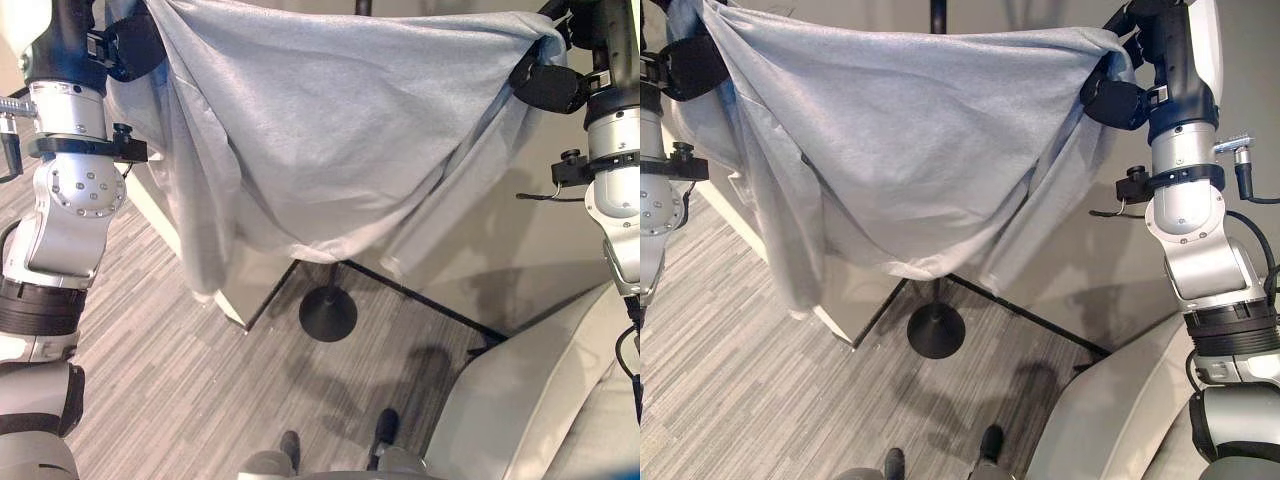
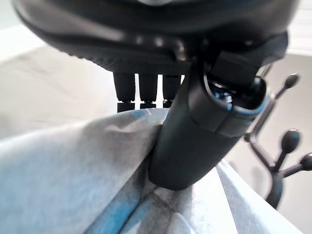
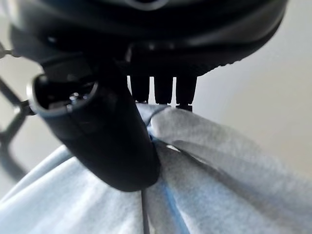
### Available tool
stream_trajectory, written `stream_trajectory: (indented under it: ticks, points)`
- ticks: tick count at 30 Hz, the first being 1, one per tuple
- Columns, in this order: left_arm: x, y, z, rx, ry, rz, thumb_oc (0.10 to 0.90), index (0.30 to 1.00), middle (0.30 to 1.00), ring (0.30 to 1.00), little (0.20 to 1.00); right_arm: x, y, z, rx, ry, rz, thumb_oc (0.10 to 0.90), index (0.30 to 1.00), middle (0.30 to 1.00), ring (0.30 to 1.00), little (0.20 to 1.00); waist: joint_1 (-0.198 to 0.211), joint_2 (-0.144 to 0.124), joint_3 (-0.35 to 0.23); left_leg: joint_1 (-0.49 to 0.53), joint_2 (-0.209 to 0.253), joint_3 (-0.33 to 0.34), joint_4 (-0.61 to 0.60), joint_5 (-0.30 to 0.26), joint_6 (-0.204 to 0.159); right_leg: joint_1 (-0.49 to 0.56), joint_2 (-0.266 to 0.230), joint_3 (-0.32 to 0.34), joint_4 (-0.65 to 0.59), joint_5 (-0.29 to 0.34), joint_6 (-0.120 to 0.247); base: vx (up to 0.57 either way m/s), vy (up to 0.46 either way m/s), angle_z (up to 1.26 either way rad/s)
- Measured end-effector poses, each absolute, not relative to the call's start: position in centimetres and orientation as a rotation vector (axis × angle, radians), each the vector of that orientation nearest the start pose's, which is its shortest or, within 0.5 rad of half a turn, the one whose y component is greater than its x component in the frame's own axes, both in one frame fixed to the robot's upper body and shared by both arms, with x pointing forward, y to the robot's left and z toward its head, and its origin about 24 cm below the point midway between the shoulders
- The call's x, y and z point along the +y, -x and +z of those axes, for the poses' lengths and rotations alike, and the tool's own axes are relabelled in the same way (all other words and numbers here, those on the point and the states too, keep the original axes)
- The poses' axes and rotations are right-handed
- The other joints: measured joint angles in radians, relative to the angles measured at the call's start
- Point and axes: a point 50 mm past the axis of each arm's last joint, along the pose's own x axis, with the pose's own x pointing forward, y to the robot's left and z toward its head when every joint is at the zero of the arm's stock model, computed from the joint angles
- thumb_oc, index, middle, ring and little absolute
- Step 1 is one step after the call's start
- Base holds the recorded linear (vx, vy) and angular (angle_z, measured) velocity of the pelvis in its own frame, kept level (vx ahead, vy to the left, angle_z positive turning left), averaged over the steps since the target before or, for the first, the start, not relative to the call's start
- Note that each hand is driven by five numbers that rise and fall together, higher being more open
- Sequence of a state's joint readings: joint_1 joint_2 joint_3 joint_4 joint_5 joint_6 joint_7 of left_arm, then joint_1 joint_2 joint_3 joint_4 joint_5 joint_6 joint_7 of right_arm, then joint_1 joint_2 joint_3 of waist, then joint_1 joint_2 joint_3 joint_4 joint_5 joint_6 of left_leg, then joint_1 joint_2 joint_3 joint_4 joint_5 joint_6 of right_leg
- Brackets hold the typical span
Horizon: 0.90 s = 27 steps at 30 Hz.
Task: Hang the clothes on the sofa on the clothes rack.
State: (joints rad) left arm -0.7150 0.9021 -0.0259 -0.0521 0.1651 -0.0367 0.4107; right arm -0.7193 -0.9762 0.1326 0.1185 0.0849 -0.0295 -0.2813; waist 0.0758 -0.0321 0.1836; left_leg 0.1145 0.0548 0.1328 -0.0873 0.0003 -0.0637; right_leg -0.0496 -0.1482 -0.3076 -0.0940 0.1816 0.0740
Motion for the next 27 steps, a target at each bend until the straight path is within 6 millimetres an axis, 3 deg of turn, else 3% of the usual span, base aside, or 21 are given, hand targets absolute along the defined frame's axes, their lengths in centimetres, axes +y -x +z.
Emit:
stream_trajectory:
  ticks: [4, 12, 14, 16, 17, 18, 19, 21, 23, 27]
  points:
    - [23.4, -28.7, 32.8, -0.997, -0.838, 0.464, 0.400, 0.300, 0.300, 0.300, 0.300, -26.8, -30.7, 31.4, -0.737, 0.774, -0.361, 0.400, 0.300, 0.300, 0.300, 0.300, -0.016, 0.001, -0.001, -0.016, 0.029, 0.006, 0.051, -0.005, -0.039, 0.010, 0.024, -0.005, 0.000, -0.016, -0.023, 0.06, -0.054, -0.03]
    - [23.1, -29.4, 33.2, -0.990, -0.841, 0.458, 0.400, 0.300, 0.300, 0.300, 0.300, -27.3, -31.0, 32.5, -0.752, 0.734, -0.388, 0.400, 0.300, 0.300, 0.300, 0.300, -0.049, 0.013, -0.008, 0.018, 0.035, 0.007, 0.018, -0.006, -0.045, 0.032, 0.030, -0.009, 0.000, -0.021, -0.028, 0.05, -0.025, 0.03]
    - [22.7, -30.3, 35.0, -1.005, -0.870, 0.468, 0.400, 0.300, 0.300, 0.300, 0.300, -27.4, -31.9, 34.9, -0.771, 0.672, -0.416, 0.400, 0.300, 0.300, 0.300, 0.300, -0.046, 0.012, -0.010, 0.014, 0.036, 0.005, 0.002, -0.006, -0.044, 0.026, 0.030, -0.012, 0.000, -0.020, -0.026, 0.05, -0.025, 0.11]
    - [23.0, -31.5, 38.2, -1.013, -0.972, 0.530, 0.400, 0.300, 0.300, 0.300, 0.300, -27.4, -34.1, 37.2, -0.710, 0.723, -0.425, 0.400, 0.300, 0.300, 0.300, 0.300, -0.045, 0.008, -0.038, -0.013, 0.037, 0.006, 0.010, -0.005, -0.038, 0.002, 0.029, -0.012, 0.000, -0.020, -0.021, 0.03, -0.014, 0.01]
    - [23.0, -31.6, 39.3, -1.014, -1.013, 0.545, 0.400, 0.300, 0.300, 0.300, 0.300, -27.4, -34.3, 38.0, -0.700, 0.752, -0.430, 0.400, 0.300, 0.300, 0.300, 0.300, -0.046, 0.008, -0.049, -0.030, 0.037, 0.006, 0.013, -0.002, -0.037, -0.013, 0.029, -0.013, 0.000, -0.018, -0.019, 0.00, 0.000, 0.00]
    - [23.2, -32.2, 41.2, -1.001, -1.083, 0.588, 0.400, 0.300, 0.300, 0.300, 0.300, -27.2, -34.7, 39.8, -0.688, 0.779, -0.445, 0.400, 0.300, 0.300, 0.300, 0.300, -0.047, 0.008, -0.050, -0.049, 0.036, 0.007, 0.023, 0.000, -0.037, -0.029, 0.027, -0.015, 0.000, -0.010, -0.024, 0.00, 0.000, 0.00]
    - [23.1, -32.1, 43.4, -1.001, -1.110, 0.632, 0.400, 0.300, 0.300, 0.300, 0.300, -26.1, -33.9, 42.9, -0.749, 0.767, -0.440, 0.400, 0.300, 0.300, 0.300, 0.300, -0.047, 0.017, -0.061, -0.073, 0.038, 0.007, 0.022, 0.005, -0.039, -0.052, 0.029, -0.017, 0.000, -0.002, -0.028, 0.00, 0.000, 0.00]
    - [22.8, -32.5, 43.5, -0.996, -1.136, 0.630, 0.400, 0.300, 0.300, 0.300, 0.300, -25.9, -34.1, 43.4, -0.749, 0.776, -0.451, 0.400, 0.300, 0.300, 0.300, 0.300, -0.050, 0.015, -0.065, -0.072, 0.040, 0.013, 0.022, 0.005, -0.040, -0.053, 0.031, -0.018, 0.000, -0.003, -0.030, -0.03, -0.028, -0.04]
    - [21.8, -34.4, 43.5, -0.915, -1.208, 0.607, 0.400, 0.300, 0.300, 0.300, 0.300, -25.9, -35.2, 43.6, -0.659, 0.800, -0.479, 0.400, 0.300, 0.300, 0.300, 0.300, -0.049, 0.010, -0.074, -0.079, 0.040, 0.019, 0.022, 0.005, -0.040, -0.061, 0.031, -0.018, 0.000, -0.003, -0.030, -0.04, -0.024, -0.02]
    - [20.6, -38.0, 40.6, -0.725, -1.272, 0.540, 0.400, 0.300, 0.300, 0.300, 0.300, -23.8, -37.9, 41.2, -0.556, 0.747, -0.429, 0.400, 0.300, 0.300, 0.300, 0.300, -0.057, -0.001, -0.112, -0.139, 0.038, 0.016, 0.027, 0.009, -0.039, -0.117, 0.029, -0.021, 0.000, 0.001, -0.034, -0.11, -0.025, 0.01]
